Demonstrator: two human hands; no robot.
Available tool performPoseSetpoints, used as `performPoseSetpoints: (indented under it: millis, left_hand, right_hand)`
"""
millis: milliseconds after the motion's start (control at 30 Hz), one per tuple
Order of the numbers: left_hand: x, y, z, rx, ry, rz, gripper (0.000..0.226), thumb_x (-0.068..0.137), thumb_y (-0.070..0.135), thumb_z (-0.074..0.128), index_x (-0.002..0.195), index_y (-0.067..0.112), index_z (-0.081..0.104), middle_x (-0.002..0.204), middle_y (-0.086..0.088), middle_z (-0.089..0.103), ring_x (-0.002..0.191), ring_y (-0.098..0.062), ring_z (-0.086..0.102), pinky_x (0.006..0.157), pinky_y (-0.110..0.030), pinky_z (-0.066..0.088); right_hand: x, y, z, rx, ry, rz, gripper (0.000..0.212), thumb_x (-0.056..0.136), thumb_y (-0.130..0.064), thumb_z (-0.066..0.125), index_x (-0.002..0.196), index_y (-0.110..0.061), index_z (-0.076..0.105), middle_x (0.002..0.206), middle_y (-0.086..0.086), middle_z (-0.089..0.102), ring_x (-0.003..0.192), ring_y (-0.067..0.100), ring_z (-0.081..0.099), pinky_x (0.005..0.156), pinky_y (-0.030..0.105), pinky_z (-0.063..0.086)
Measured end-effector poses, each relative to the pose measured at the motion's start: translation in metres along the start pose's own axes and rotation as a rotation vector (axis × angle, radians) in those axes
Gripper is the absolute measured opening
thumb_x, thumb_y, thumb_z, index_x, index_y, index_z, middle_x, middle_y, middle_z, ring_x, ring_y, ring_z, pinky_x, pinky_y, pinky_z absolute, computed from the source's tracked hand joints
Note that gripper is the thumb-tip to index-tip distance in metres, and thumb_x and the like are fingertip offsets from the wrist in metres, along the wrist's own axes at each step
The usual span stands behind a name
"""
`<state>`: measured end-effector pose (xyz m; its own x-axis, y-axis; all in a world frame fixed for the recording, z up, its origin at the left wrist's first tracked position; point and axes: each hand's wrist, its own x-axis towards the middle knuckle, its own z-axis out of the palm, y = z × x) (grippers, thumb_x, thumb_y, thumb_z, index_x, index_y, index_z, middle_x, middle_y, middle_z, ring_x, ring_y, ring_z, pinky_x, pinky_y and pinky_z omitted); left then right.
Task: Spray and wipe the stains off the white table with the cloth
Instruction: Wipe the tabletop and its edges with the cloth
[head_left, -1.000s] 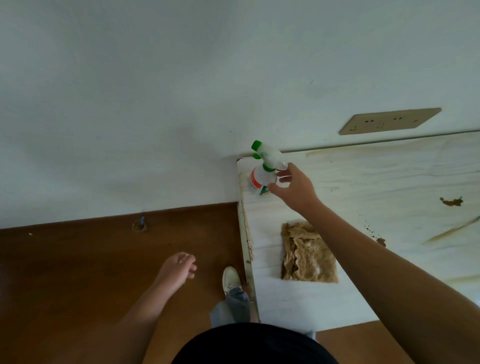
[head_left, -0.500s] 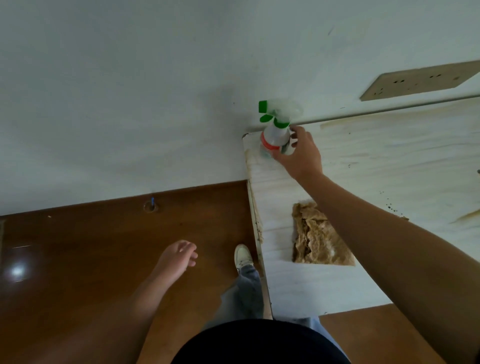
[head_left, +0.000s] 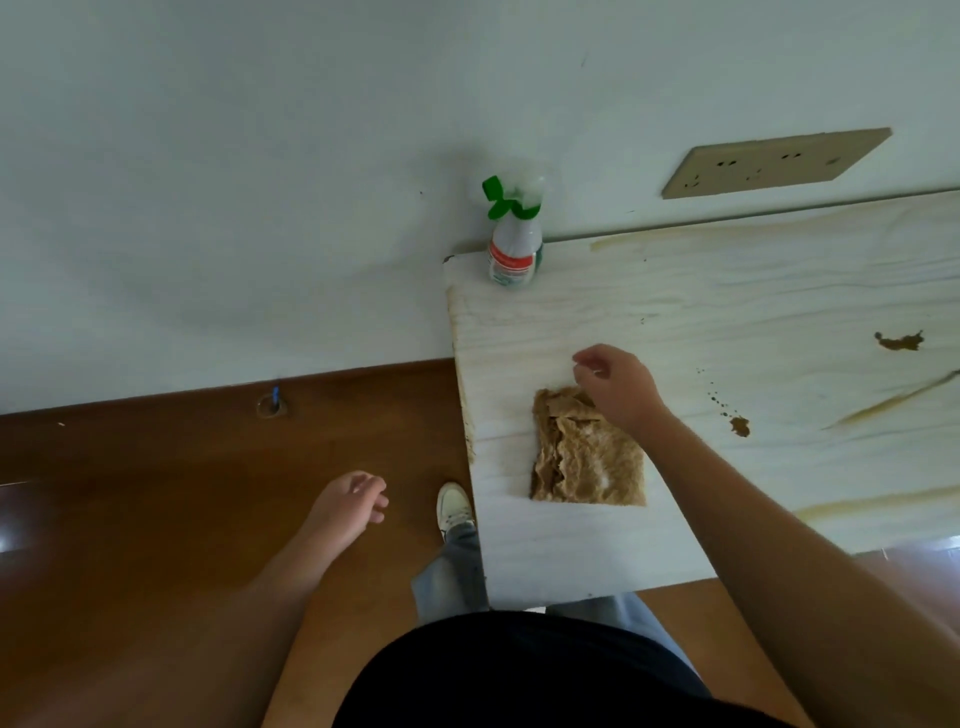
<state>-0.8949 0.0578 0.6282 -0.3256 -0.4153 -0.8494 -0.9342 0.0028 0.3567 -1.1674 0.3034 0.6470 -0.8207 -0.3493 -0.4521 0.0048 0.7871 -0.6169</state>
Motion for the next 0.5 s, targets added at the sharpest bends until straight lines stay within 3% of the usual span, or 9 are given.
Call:
performPoseSetpoints:
  millis: [167, 267, 433, 500]
  left_hand:
    - [-0.025, -0.004, 0.039, -0.055, 0.007, -0.049, 0.026, 0.105, 0.031, 0.050, 0.122, 0.016, 0.063, 0.108, -0.002, 0.071, 0.096, -0.018, 0.069, 0.076, -0.030, 0.051]
    - [-0.045, -0.009, 0.074, -0.030, 0.043, -0.043, 0.027, 0.107, 0.031, 0.047, 0.121, 0.014, 0.061, 0.108, -0.004, 0.070, 0.096, -0.019, 0.069, 0.084, -0.034, 0.053]
    - [-0.085, -0.015, 0.133, -0.064, 0.143, -0.012, 0.025, 0.108, 0.026, 0.045, 0.114, 0.010, 0.063, 0.110, -0.010, 0.070, 0.093, -0.021, 0.067, 0.078, -0.032, 0.053]
    - [-0.100, -0.019, 0.147, -0.099, 0.208, -0.008, 0.028, 0.107, 0.023, 0.046, 0.115, 0.005, 0.065, 0.111, -0.012, 0.071, 0.095, -0.025, 0.066, 0.086, -0.039, 0.053]
  right_hand:
    - [-0.057, 0.049, -0.016, 0.071, 0.029, 0.013, 0.019, 0.093, -0.022, 0.062, 0.109, -0.023, 0.071, 0.096, -0.010, 0.071, 0.090, 0.011, 0.066, 0.080, 0.031, 0.054]
    - [-0.076, 0.078, -0.028, 0.087, 0.019, 0.015, 0.018, 0.094, -0.023, 0.063, 0.111, -0.024, 0.067, 0.099, -0.010, 0.070, 0.090, 0.009, 0.067, 0.076, 0.029, 0.053]
    - [-0.084, 0.112, -0.044, 0.013, -0.089, 0.093, 0.045, 0.093, -0.039, 0.066, 0.132, -0.020, 0.055, 0.118, -0.007, 0.065, 0.096, 0.009, 0.060, 0.080, 0.028, 0.047]
    - [-0.083, 0.115, -0.045, 0.008, -0.157, 0.074, 0.050, 0.091, -0.039, 0.067, 0.135, -0.018, 0.053, 0.121, -0.004, 0.064, 0.101, 0.012, 0.059, 0.082, 0.030, 0.048]
